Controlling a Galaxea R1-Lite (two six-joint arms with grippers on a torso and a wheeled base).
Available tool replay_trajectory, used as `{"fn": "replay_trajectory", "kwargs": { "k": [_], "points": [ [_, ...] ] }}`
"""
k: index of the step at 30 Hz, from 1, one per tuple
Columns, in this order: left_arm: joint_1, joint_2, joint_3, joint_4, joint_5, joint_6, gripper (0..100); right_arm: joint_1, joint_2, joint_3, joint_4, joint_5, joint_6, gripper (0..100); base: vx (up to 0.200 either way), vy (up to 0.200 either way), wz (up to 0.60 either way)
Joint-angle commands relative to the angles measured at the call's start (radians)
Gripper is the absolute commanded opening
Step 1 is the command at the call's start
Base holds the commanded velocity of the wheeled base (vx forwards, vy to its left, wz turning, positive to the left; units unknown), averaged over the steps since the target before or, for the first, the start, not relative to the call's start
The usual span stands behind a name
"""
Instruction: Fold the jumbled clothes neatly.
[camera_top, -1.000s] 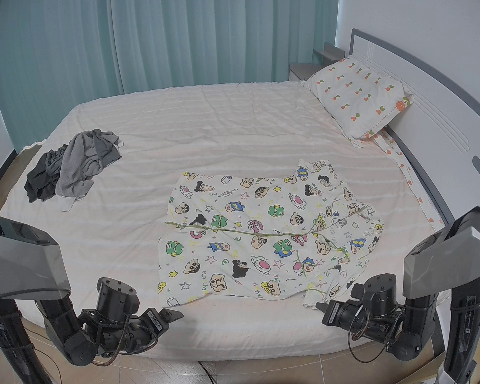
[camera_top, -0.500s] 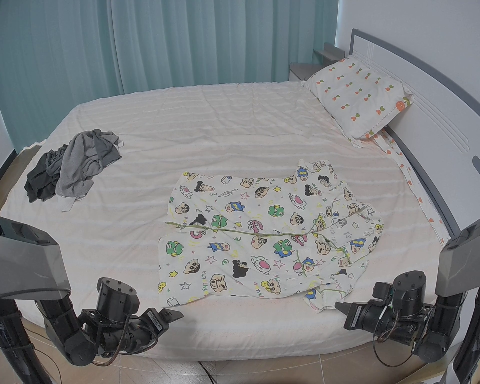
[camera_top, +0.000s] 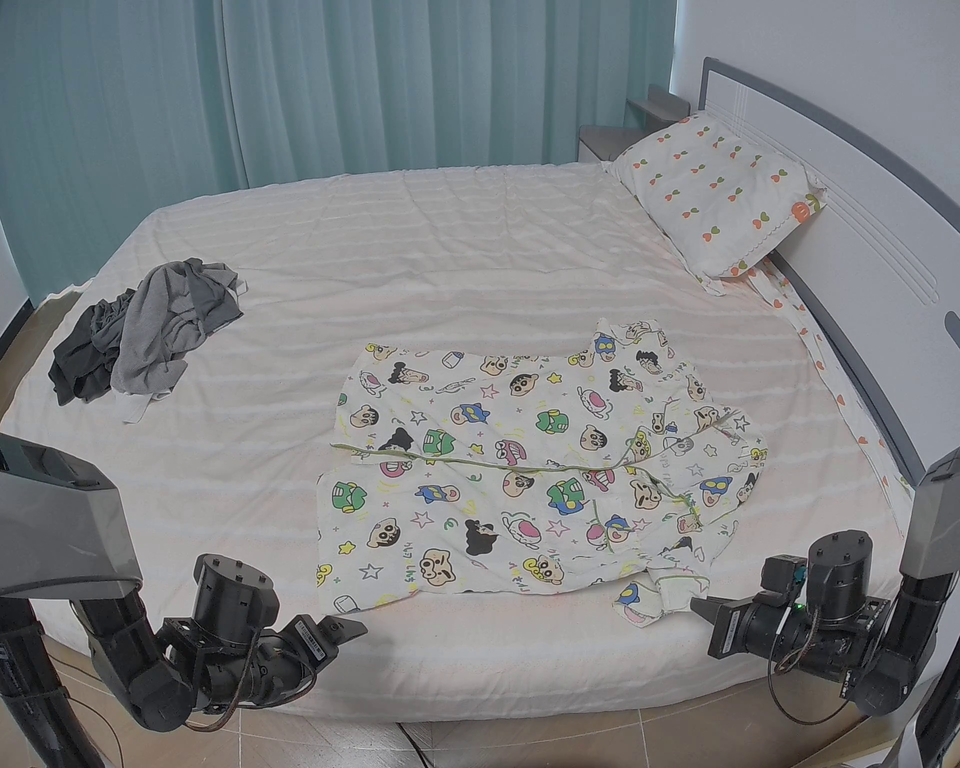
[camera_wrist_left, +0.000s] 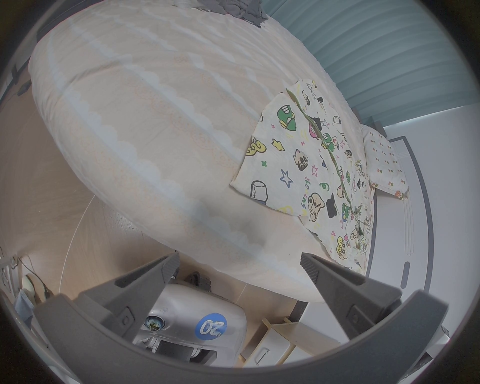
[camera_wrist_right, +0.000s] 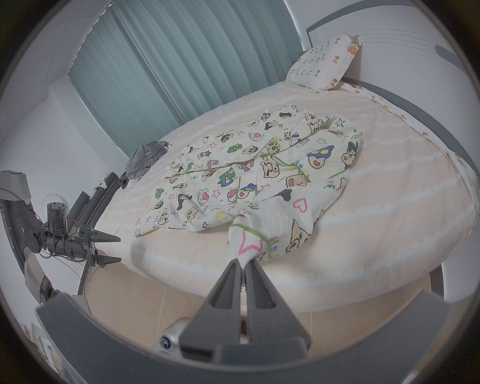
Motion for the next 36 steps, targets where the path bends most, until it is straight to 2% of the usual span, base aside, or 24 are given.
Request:
{"fn": "replay_trajectory", "kwargs": {
  "k": [1, 2, 5, 7, 8, 11, 12, 15, 16, 18, 20, 21, 26, 33, 36],
  "points": [
    [0.001, 0.001, 0.0, 0.0, 0.0, 0.0, 100, -0.013, -0.05, -0.02, 0.013, 0.017, -0.003, 0, 0.0, 0.0, 0.0],
    [-0.001, 0.001, 0.0, 0.0, 0.0, 0.0, 100, -0.027, -0.081, -0.039, 0.041, 0.046, -0.005, 0, 0.0, 0.0, 0.0],
    [0.001, 0.001, 0.0, 0.0, 0.0, 0.0, 100, -0.03, -0.096, -0.053, 0.064, 0.054, -0.005, 0, 0.0, 0.0, 0.0],
    [0.001, 0.001, 0.0, 0.0, 0.0, 0.0, 100, -0.036, -0.164, -0.148, 0.239, 0.075, -0.014, 0, 0.0, 0.0, 0.0],
    [0.001, 0.001, 0.0, 0.0, 0.0, 0.0, 100, -0.037, -0.174, -0.164, 0.262, 0.079, -0.014, 0, 0.0, 0.0, 0.0],
    [0.001, 0.001, 0.0, 0.0, 0.001, 0.0, 100, -0.05, -0.268, -0.268, 0.47, 0.106, -0.015, 0, 0.0, 0.0, 0.0],
    [0.001, 0.001, 0.0, 0.0, 0.001, 0.0, 100, -0.054, -0.311, -0.325, 0.592, 0.123, -0.015, 0, 0.0, 0.0, 0.0],
    [0.001, 0.001, 0.0, 0.0, 0.001, 0.0, 100, -0.068, -0.368, -0.414, 0.802, 0.152, -0.022, 0, 0.0, 0.0, 0.0],
    [0.001, 0.001, 0.0, 0.0, 0.001, 0.0, 100, -0.068, -0.368, -0.414, 0.802, 0.152, -0.022, 0, 0.0, 0.0, 0.0],
    [0.002, 0.001, 0.0, 0.0, 0.001, 0.0, 100, -0.071, -0.398, -0.444, 0.906, 0.158, -0.048, 0, 0.0, 0.0, 0.0],
    [0.002, 0.0, 0.002, 0.0, 0.001, 0.0, 100, -0.076, -0.401, -0.451, 0.914, 0.158, -0.063, 0, 0.0, 0.0, 0.0],
    [0.002, 0.001, 0.002, 0.0, 0.001, 0.0, 100, -0.102, -0.401, -0.472, 0.92, 0.16, -0.083, 0, 0.0, 0.0, 0.0],
    [0.001, 0.001, 0.0, 0.0, 0.001, 0.0, 100, -0.119, -0.403, -0.515, 0.958, 0.174, -0.089, 0, 0.0, 0.0, 0.0],
    [0.002, 0.009, 0.0, 0.0, 0.001, 0.001, 100, -0.122, -0.42, -0.642, 1.179, 0.221, -0.111, 0, 0.0, 0.0, 0.0],
    [0.002, 0.014, -0.001, 0.0, 0.003, 0.001, 100, -0.119, -0.423, -0.664, 1.314, 0.227, -0.164, 0, 0.0, 0.0, 0.0]
  ]
}}
